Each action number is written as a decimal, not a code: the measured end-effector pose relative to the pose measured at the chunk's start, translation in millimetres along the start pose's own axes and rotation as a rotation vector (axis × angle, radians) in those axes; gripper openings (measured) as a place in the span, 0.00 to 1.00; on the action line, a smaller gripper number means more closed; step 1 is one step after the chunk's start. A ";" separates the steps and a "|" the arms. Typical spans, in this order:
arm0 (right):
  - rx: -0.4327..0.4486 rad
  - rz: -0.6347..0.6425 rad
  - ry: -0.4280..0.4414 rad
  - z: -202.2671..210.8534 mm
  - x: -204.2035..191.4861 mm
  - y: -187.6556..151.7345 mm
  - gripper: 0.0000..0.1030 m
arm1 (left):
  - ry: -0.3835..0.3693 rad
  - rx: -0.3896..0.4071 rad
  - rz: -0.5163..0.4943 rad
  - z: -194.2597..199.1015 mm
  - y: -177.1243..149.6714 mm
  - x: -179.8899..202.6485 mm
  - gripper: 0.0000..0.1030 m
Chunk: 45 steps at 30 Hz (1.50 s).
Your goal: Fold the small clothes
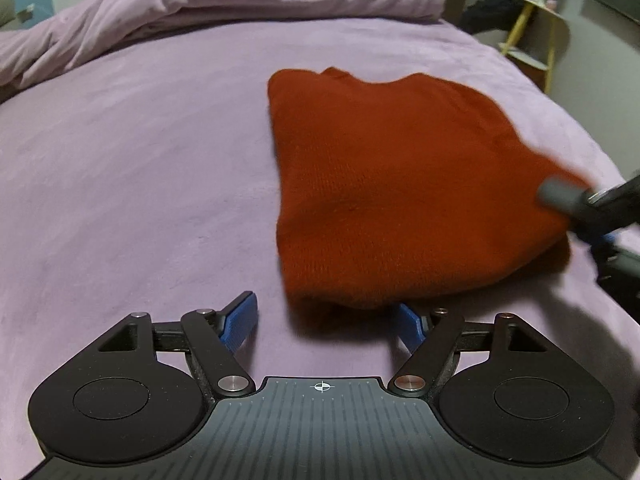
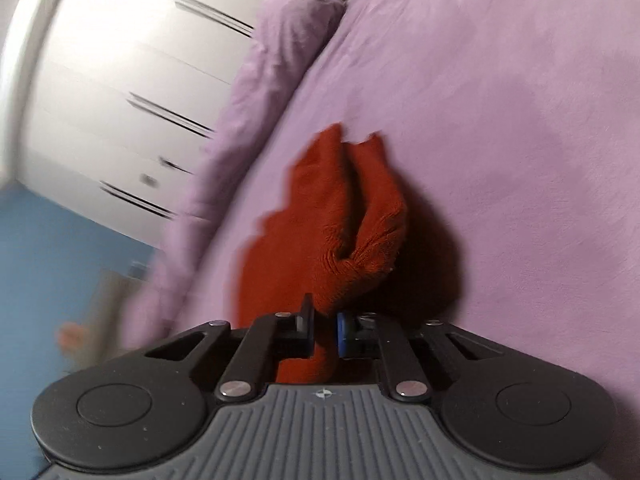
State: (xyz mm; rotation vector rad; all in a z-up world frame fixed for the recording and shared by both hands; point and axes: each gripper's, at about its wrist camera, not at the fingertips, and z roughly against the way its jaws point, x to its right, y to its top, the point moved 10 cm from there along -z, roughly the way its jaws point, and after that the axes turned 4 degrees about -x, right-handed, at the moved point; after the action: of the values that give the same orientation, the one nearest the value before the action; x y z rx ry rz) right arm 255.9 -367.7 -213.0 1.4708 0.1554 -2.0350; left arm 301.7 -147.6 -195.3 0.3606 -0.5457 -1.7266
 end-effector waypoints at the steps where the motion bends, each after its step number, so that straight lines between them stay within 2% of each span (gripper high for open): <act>1: -0.006 -0.058 0.093 1.9 -3.8 2.4 0.08 | 0.000 0.001 0.019 -1.2 1.3 -1.2 0.76; 2: -0.003 -0.102 0.166 4.3 -5.5 4.7 0.07 | -0.002 0.008 0.046 -1.5 3.2 -4.3 0.76; 3: 0.005 -0.114 0.176 6.1 -3.4 7.4 0.07 | 0.001 0.012 0.066 -1.7 4.1 -7.2 0.76; 4: 0.019 -0.069 0.086 6.0 3.1 10.0 0.07 | 0.012 0.012 0.085 -2.4 4.1 -11.7 0.77; 6: 0.004 0.111 -0.212 -0.9 20.2 8.8 0.07 | 0.016 -0.011 0.108 -5.8 2.0 -16.7 0.77; 7: -0.013 0.143 -0.241 -5.1 23.2 4.9 0.07 | 0.013 -0.013 0.117 -6.3 1.3 -18.2 0.77; 12: -0.010 0.168 -0.260 -9.0 21.0 -0.9 0.07 | 0.032 -0.019 0.108 -4.8 0.7 -21.8 0.77; 19: -0.018 0.223 -0.310 -6.7 14.1 -1.5 0.07 | 0.032 -0.034 0.150 -1.7 -1.5 -30.1 0.77; 21: -0.020 0.225 -0.293 -5.7 10.9 -2.4 0.07 | 0.030 -0.038 0.162 0.0 -1.7 -32.2 0.76; 23: -0.018 0.182 -0.224 -2.8 9.9 -2.0 0.07 | 0.033 -0.042 0.171 1.8 -2.1 -33.8 0.75; 24: -0.019 0.168 -0.216 -2.6 11.8 -1.3 0.07 | 0.030 -0.044 0.175 2.5 -2.1 -33.6 0.75; 29: -0.021 0.171 -0.224 -2.6 15.9 -0.7 0.07 | 0.042 -0.042 0.166 3.9 -1.7 -33.7 0.75; 35: -0.043 0.255 -0.260 -5.2 18.0 -1.4 0.08 | 0.026 -0.044 0.173 6.9 -4.0 -40.7 0.75; 38: -0.074 0.399 -0.302 2.0 15.7 -1.5 0.12 | 0.004 -0.049 0.153 11.0 -9.6 -54.9 0.79; 39: -0.090 0.435 -0.307 6.9 16.6 -0.7 0.20 | 0.008 -0.064 0.150 11.7 -13.1 -64.0 0.76; 41: -0.093 0.444 -0.336 19.2 24.8 6.4 0.31 | 0.111 -0.068 0.162 16.4 -16.8 -92.3 0.71; 42: -0.087 0.425 -0.338 26.0 29.3 11.5 0.31 | 0.097 -0.056 0.174 19.0 -15.8 -100.4 0.70; 43: -0.084 0.396 -0.316 31.7 31.5 16.9 0.32 | 0.023 -0.036 0.209 23.1 -12.4 -105.3 0.70; 44: -0.082 0.367 -0.290 35.7 32.8 22.8 0.37 | -0.073 -0.024 0.259 26.3 -7.7 -107.4 0.72; 45: -0.077 0.337 -0.262 37.8 33.3 29.3 0.49 | -0.152 -0.023 0.298 27.5 -3.2 -106.8 0.73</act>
State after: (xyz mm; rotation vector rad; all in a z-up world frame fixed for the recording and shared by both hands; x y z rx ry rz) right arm 234.3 -421.2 -221.2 1.0868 -0.1144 -1.8976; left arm 308.7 -38.7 -179.4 0.1234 -0.6545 -1.4772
